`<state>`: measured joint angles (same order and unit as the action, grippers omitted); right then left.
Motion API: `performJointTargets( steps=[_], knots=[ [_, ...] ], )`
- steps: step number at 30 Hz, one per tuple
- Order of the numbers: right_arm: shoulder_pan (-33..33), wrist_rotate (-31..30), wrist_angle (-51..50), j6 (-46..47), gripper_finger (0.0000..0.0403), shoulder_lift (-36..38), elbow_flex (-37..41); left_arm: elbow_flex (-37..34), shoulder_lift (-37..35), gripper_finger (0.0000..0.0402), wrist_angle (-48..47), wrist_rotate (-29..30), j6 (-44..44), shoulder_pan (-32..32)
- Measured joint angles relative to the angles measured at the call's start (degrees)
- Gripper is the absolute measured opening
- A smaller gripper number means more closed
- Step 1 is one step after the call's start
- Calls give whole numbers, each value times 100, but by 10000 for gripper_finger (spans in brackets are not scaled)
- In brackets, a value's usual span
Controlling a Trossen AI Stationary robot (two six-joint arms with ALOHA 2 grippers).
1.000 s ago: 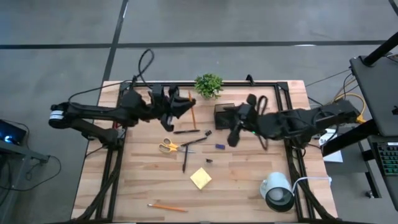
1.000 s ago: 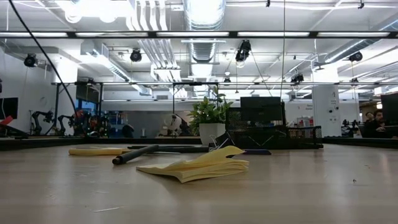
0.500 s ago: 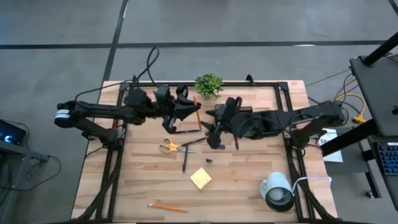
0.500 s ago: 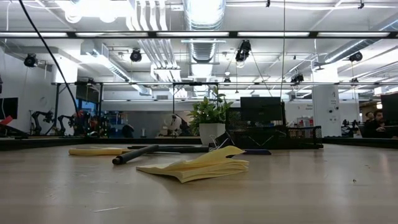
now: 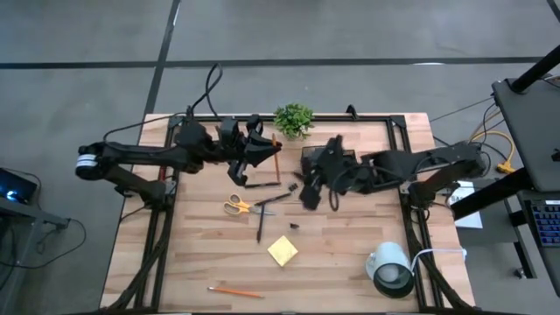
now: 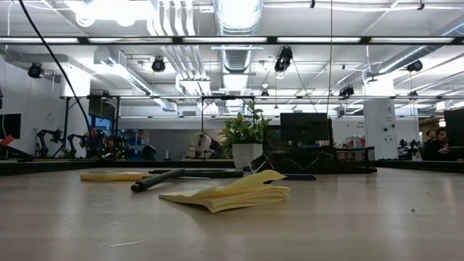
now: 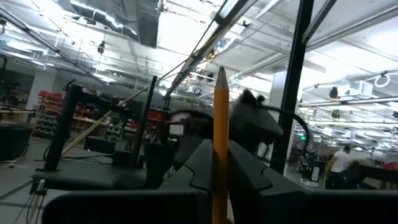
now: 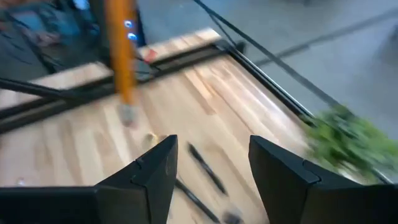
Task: Pick and place office supplies into organizer
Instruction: Put the top orange pencil into the desk organizer
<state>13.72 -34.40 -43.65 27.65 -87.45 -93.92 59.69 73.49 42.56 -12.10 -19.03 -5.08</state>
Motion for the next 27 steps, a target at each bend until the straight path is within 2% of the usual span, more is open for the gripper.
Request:
performJointTargets(
  steps=[3,6,8,13,20,27],
  knots=[
    [0,124,-223,301,185,134,-123,-14,-14,8,-11,-102,20,-110],
    [-1,619,15,288,185,96,-200,3,32,8,11,-159,46,-207],
    [-9,705,176,228,185,-17,-222,38,108,8,26,-238,46,-235],
    [-77,604,280,206,185,-272,-212,89,228,8,54,-304,4,-232],
    [-183,612,1006,66,185,-346,-222,130,230,8,195,-389,2,-232],
    [-241,657,1108,197,185,-387,-213,126,230,8,402,-413,-2,-232]
  ],
)
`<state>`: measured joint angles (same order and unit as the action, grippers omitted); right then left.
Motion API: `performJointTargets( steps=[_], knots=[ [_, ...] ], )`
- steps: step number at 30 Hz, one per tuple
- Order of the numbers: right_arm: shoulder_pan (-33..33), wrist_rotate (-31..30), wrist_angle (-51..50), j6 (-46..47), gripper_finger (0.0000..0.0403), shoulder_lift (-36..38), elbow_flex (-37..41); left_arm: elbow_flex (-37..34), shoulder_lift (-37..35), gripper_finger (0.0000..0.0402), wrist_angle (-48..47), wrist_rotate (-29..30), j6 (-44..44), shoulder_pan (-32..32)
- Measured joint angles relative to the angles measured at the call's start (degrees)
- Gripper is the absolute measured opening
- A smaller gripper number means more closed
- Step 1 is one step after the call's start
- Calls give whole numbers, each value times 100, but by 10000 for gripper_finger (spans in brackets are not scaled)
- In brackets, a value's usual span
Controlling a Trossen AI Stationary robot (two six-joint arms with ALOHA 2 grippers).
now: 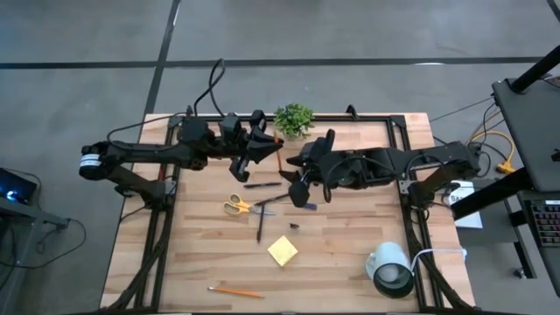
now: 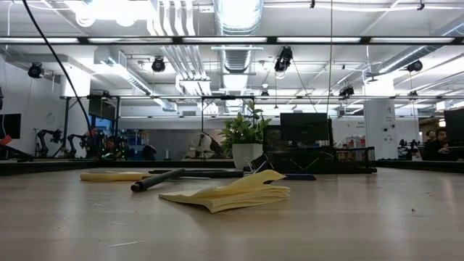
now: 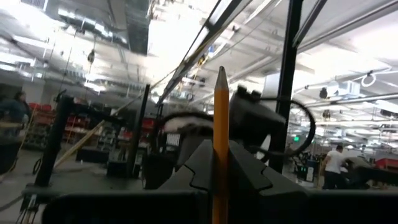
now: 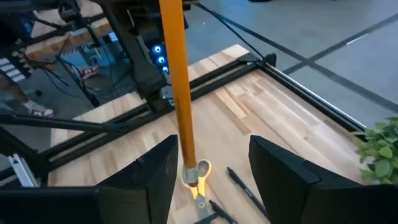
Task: Pick and place office supplies into organizer
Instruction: Put the top orange pencil into the desk organizer
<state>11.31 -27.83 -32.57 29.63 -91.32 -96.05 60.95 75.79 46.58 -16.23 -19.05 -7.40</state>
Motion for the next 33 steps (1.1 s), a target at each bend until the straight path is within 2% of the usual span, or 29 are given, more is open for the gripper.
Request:
performJointTargets(
  steps=[8,24,29,33],
  knots=[
    [2,113,388,-249,182,-392,-11,-8,-2,8,93,-88,-9,0],
    [-21,72,31,-276,158,-154,-20,-24,-20,11,-56,-125,-31,0],
    [-87,94,31,-267,120,-154,-20,-17,-24,11,-60,-92,-14,-2],
    [-116,99,-19,-381,58,-141,-20,-17,-24,18,-72,-59,-4,-2]
  ],
)
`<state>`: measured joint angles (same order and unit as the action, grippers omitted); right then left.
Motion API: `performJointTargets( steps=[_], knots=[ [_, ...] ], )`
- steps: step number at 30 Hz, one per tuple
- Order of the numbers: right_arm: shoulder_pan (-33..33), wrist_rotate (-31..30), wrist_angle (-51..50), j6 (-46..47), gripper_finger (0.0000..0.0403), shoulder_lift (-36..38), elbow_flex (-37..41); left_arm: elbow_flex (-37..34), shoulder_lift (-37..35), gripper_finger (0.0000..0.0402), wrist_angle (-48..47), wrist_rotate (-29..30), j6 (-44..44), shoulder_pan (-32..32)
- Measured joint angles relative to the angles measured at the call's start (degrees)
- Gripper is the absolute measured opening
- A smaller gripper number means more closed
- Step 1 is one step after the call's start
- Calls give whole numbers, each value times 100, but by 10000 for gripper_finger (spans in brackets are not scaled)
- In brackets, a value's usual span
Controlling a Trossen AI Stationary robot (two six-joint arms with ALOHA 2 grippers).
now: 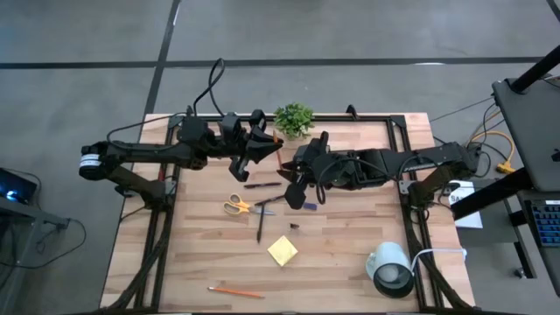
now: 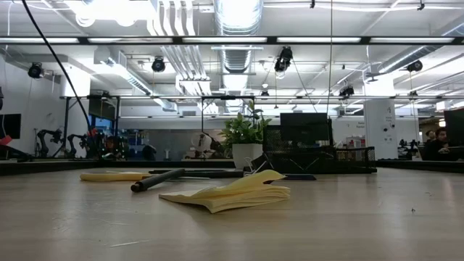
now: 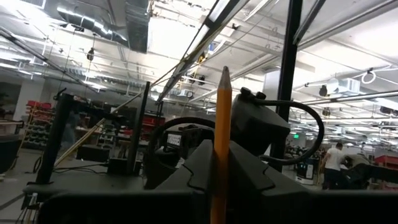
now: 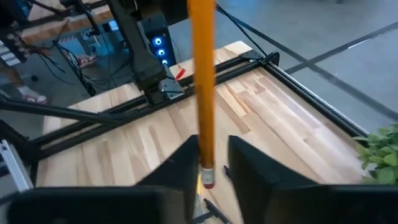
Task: Pick and place office supplies into organizer
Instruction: Put the top orange pencil into the desk organizer
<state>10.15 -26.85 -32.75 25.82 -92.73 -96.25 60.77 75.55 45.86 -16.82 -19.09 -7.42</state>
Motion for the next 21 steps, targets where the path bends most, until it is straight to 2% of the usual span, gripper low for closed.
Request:
performJointTargets(
  steps=[2,5,8,12,14,18,21],
  knots=[
    [0,-169,-158,-175,25,23,0,-4,0,29,-31,173,-66,1],
    [9,-490,-741,-248,18,126,0,-9,-42,54,-154,357,-305,-1],
    [25,-826,-1578,-74,17,267,-12,-26,-251,80,-762,340,-330,-15],
    [88,-1776,-3209,68,15,362,-323,-56,-650,108,-2408,258,-301,0],
    [116,-2355,-4107,-194,15,329,-530,-110,-868,115,-3474,280,-252,-7],
    [24,-2774,-5668,-1309,15,52,-858,-363,-1218,118,-5285,384,-243,-10],
    [-131,-3077,-5645,-2367,24,-175,-827,-635,-1391,118,-6106,512,-366,-9]
  ],
)
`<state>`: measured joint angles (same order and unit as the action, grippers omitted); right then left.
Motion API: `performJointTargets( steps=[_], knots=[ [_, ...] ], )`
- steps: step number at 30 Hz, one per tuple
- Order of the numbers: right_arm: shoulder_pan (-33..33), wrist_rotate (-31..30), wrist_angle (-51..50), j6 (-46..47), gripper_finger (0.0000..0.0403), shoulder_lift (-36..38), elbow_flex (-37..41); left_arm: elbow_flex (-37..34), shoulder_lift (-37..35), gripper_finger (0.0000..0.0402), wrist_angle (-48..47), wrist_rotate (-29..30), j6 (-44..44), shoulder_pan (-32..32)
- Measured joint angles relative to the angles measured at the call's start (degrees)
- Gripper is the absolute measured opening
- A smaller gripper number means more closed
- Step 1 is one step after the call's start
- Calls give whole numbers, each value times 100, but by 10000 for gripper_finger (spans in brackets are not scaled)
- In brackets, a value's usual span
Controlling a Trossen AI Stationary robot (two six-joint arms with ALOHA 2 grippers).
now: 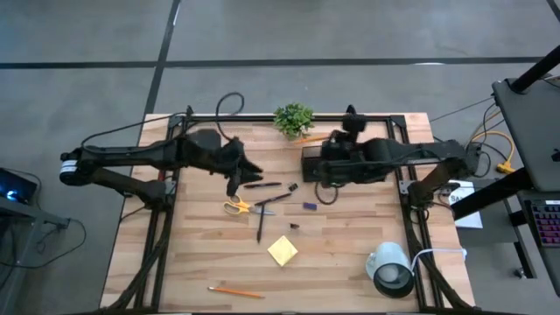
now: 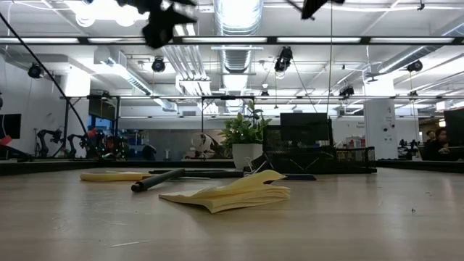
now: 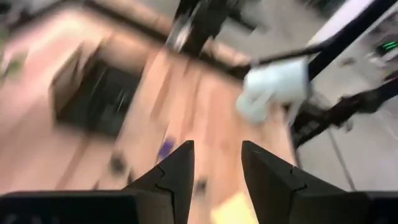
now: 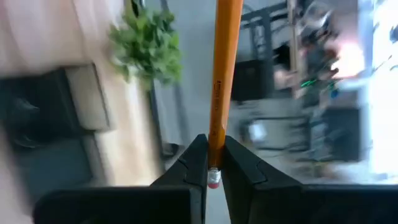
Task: Pick and place office supplies into organizer
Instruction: Put the top orange pencil into the desk organizer
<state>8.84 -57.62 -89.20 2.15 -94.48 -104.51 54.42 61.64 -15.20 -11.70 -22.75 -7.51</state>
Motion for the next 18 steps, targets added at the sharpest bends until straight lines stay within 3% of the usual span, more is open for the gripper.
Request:
performJointTargets(
  steps=[4,6,11,18],
  knots=[
    [-203,-733,-55,-1539,43,-379,120,-524,-226,118,-451,209,-638,0],
    [-415,-679,-88,-2184,45,-542,259,-787,-308,118,-448,216,-969,0],
    [-886,-720,-91,-2404,32,-614,645,-1390,-651,118,-455,208,-1554,7],
    [-1473,-725,-107,-2662,30,-530,1364,-1866,-1095,118,-483,200,-1585,7]
  ],
)
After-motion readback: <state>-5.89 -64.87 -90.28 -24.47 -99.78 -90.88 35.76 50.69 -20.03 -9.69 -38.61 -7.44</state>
